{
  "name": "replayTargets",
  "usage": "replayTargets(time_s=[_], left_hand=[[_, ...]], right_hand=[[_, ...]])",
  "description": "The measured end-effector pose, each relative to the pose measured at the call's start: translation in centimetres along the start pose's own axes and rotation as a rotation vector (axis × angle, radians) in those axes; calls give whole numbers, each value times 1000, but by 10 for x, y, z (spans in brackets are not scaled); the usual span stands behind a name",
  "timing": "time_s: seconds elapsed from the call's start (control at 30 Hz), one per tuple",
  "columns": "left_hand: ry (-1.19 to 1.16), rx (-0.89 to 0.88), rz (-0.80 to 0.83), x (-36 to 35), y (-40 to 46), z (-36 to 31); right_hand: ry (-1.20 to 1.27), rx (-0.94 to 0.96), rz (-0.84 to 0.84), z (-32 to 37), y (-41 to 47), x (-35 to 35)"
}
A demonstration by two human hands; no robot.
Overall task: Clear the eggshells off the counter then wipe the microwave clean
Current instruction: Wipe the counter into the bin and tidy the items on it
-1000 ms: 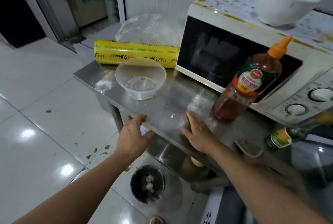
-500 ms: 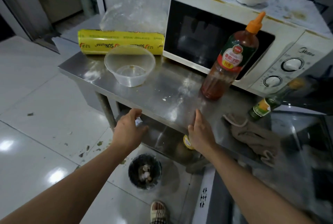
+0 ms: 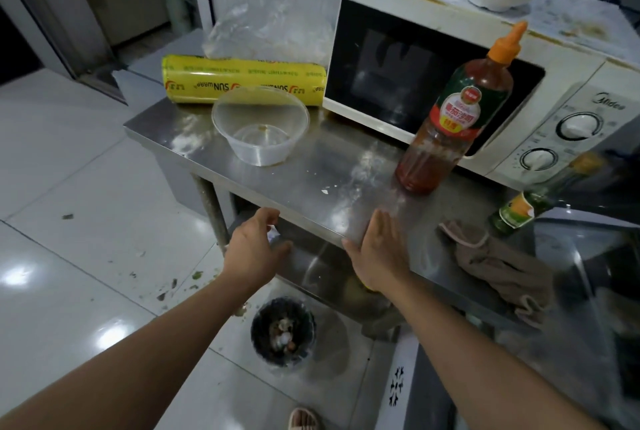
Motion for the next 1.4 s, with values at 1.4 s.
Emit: replayTargets(time_s=[1.4], left_hand=[[16,102,-112,5,19,12]], right_hand=[[-18,778,-53,59,45,16]])
Point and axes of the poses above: each hand's wrist, its own y-axis towards the middle knuckle, its own x-axis out of the back of the hand, z = x × y, the point moved 6 cm from there along y, towards the middle knuckle, and after that the axes turned 15 degrees about -y, right-handed, at the moved point
